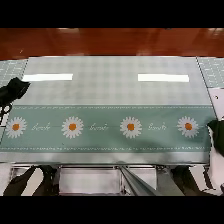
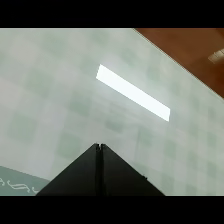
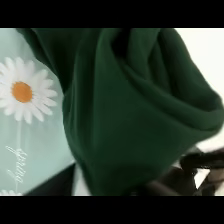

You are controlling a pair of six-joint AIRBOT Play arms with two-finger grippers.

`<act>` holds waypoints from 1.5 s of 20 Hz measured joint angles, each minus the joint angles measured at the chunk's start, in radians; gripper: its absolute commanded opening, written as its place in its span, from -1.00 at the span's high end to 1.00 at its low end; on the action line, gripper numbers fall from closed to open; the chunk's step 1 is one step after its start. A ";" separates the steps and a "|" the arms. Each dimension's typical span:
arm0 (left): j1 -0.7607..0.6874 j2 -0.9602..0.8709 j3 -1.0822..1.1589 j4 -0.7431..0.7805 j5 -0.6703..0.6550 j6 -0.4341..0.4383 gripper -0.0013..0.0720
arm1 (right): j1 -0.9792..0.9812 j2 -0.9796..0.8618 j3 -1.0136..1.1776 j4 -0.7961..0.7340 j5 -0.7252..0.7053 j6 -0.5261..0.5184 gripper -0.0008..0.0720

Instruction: Fold the shirts.

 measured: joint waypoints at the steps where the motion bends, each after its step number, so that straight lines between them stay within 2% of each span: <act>1: 0.000 -0.008 0.000 -0.011 0.003 0.014 0.91 | -0.001 0.013 -0.024 -0.009 0.000 0.004 -0.15; 9: -0.066 -0.126 0.081 -0.149 0.037 0.118 0.91 | -0.006 0.041 -0.064 -0.043 0.000 0.042 -0.15; 16: -0.192 -0.247 0.309 -0.171 0.039 0.157 0.91 | -0.007 0.005 0.141 -0.067 0.000 0.091 -0.13; 17: -0.200 -0.256 0.330 -0.173 0.037 0.161 0.91 | -0.007 -0.019 0.186 -0.034 0.000 0.099 -0.01; 19: -0.213 -0.270 0.360 -0.172 0.034 0.164 0.91 | 0.004 -0.080 0.265 0.124 -0.006 0.126 0.71; 20: -0.217 -0.275 0.371 -0.175 0.031 0.163 0.91 | 0.028 -0.110 0.295 0.226 -0.026 0.137 0.89; 23: -0.238 -0.296 0.411 -0.174 -0.001 0.145 0.91 | 0.232 -0.195 0.365 0.509 -0.194 0.114 0.89; 25: -0.267 -0.322 0.465 -0.172 -0.047 0.129 0.91 | 0.460 -0.256 0.402 0.581 -0.331 0.078 0.90; 27: -0.312 -0.358 0.539 -0.126 -0.105 0.103 0.91 | 0.702 -0.323 0.432 0.570 -0.442 0.035 0.89; 30: -0.402 -0.417 0.628 0.100 -0.197 -0.037 0.91 | 1.081 -0.428 0.455 0.385 -0.554 -0.003 0.90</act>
